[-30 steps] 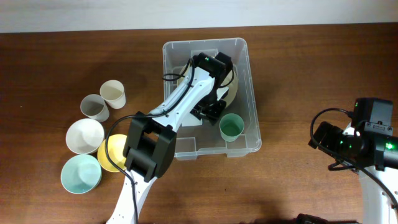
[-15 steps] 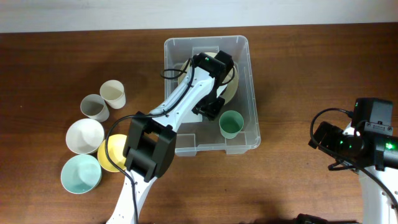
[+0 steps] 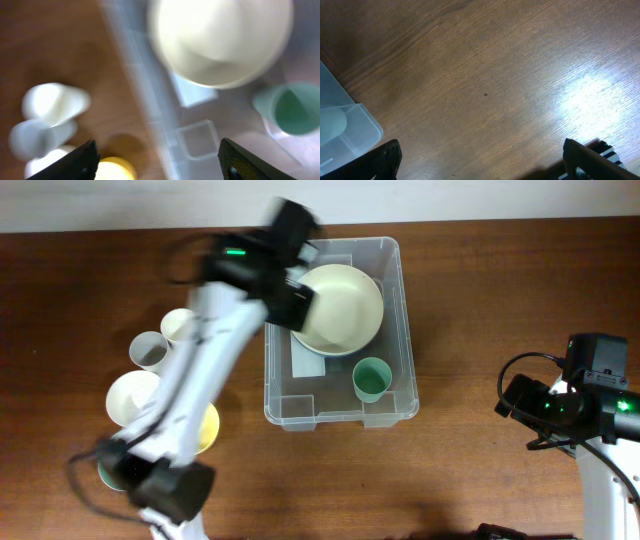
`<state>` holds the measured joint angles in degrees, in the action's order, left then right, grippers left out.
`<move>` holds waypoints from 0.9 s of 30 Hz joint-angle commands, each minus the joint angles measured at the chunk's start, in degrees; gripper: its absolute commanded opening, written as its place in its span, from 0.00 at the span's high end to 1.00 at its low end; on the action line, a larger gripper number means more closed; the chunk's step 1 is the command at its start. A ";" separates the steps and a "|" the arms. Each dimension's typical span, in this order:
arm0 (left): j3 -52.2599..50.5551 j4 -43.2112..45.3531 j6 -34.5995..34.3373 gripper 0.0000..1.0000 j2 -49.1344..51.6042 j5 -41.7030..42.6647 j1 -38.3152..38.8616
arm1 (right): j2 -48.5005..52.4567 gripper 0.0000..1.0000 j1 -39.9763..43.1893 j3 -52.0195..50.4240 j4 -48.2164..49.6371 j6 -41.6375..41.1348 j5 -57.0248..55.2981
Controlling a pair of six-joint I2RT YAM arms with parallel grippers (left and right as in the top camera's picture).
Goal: Pack container
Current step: 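Withdraw the left gripper to the white cup and grasp its rim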
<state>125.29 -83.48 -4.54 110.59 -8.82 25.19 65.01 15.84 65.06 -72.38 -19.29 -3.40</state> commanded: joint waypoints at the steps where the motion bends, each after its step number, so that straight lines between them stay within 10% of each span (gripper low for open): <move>1: 0.48 -1.66 -0.68 0.13 -2.54 -1.25 -9.40 | -0.02 0.01 0.31 1.01 -0.13 -0.02 0.17; 8: -3.96 1.53 -0.61 0.08 0.66 6.51 -21.11 | -0.02 0.01 0.31 1.01 -0.11 -0.02 0.20; 27: -8.39 8.79 0.31 0.08 19.63 6.03 -23.98 | -0.02 0.01 0.31 1.01 -0.17 0.00 0.15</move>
<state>117.10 -75.18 -4.99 127.17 -3.22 1.61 65.01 15.84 65.06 -72.60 -19.27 -3.40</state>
